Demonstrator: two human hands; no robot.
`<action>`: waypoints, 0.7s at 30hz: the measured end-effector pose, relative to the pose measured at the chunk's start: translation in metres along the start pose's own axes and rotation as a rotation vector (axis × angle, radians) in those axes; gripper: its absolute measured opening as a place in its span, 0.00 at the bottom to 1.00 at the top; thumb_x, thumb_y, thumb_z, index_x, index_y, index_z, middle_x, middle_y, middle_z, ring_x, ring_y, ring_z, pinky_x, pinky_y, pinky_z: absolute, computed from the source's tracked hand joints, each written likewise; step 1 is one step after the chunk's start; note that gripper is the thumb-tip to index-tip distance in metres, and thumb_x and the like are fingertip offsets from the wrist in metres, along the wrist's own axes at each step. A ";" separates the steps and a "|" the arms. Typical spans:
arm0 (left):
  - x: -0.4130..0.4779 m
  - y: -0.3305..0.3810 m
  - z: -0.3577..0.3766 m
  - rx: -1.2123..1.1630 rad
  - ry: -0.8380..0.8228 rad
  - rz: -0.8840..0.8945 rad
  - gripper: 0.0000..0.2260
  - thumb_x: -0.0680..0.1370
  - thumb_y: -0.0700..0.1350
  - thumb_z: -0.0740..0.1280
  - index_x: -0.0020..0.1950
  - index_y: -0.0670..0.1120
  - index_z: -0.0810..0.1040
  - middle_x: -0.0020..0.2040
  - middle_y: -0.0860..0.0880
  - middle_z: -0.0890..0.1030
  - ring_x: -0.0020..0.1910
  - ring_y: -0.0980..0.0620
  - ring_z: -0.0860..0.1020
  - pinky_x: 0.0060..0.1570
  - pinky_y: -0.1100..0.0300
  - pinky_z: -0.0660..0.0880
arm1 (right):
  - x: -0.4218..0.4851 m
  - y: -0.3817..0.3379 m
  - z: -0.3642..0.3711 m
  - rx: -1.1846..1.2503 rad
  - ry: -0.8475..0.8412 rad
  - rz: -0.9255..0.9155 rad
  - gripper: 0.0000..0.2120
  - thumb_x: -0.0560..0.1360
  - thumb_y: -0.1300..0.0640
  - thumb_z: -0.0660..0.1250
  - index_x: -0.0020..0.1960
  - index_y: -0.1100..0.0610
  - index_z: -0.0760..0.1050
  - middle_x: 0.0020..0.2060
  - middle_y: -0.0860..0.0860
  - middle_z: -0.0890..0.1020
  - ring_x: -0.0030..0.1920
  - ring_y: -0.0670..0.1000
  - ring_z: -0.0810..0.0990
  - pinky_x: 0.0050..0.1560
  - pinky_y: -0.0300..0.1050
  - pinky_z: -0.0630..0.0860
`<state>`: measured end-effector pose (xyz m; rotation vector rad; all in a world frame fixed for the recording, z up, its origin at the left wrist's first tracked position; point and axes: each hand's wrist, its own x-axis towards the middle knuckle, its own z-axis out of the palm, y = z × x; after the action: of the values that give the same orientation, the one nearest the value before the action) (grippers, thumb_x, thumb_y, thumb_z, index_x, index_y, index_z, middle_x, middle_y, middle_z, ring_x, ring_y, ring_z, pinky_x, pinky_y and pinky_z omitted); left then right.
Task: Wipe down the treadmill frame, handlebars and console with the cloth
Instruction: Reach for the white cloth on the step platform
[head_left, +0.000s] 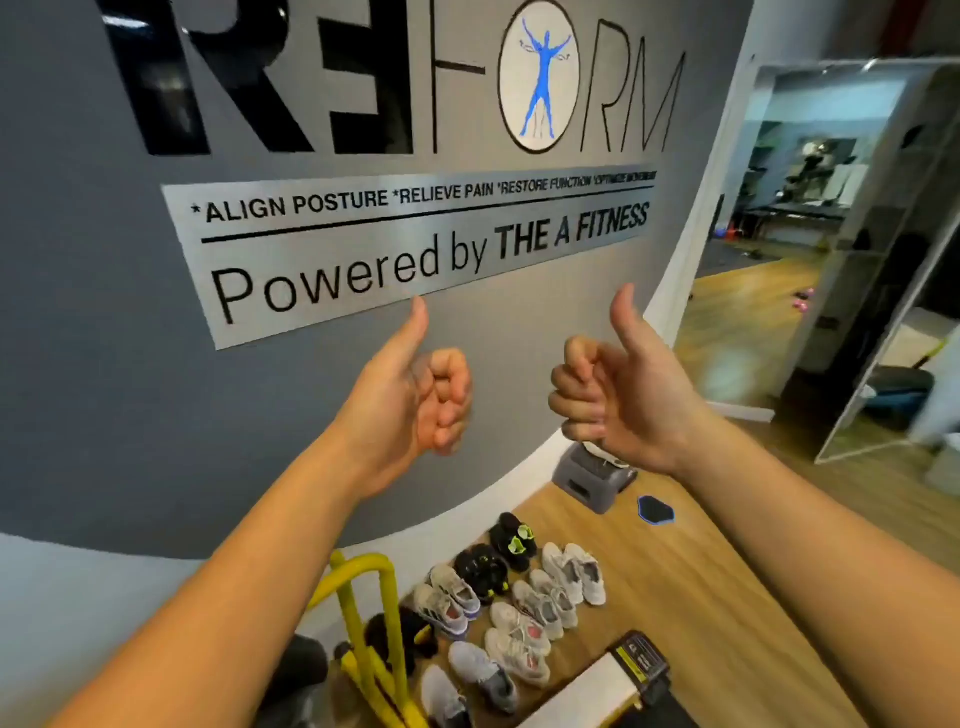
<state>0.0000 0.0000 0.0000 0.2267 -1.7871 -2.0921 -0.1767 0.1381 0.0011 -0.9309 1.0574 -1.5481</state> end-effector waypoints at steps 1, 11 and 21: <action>0.015 -0.011 0.017 0.041 0.026 0.008 0.30 0.76 0.69 0.49 0.35 0.43 0.70 0.27 0.46 0.67 0.24 0.50 0.64 0.28 0.59 0.61 | -0.013 0.000 -0.019 -0.091 0.070 -0.028 0.31 0.71 0.27 0.54 0.36 0.57 0.71 0.28 0.52 0.67 0.26 0.48 0.63 0.26 0.38 0.58; 0.181 -0.174 0.211 0.503 0.060 -0.023 0.12 0.82 0.57 0.57 0.50 0.55 0.78 0.46 0.56 0.83 0.45 0.54 0.81 0.51 0.53 0.78 | -0.161 0.024 -0.274 -0.570 0.670 -0.036 0.17 0.77 0.38 0.58 0.59 0.45 0.75 0.53 0.48 0.80 0.51 0.49 0.81 0.48 0.50 0.80; 0.295 -0.279 0.312 0.860 -0.153 0.059 0.17 0.82 0.57 0.58 0.70 0.56 0.71 0.61 0.66 0.70 0.56 0.78 0.67 0.50 0.79 0.64 | -0.222 0.039 -0.424 -0.873 0.893 0.093 0.19 0.78 0.47 0.65 0.67 0.43 0.70 0.63 0.41 0.75 0.61 0.41 0.73 0.57 0.41 0.74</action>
<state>-0.4325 0.2061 -0.1812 0.2306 -2.6474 -1.2039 -0.5146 0.4248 -0.1843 -0.6819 2.4979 -1.4221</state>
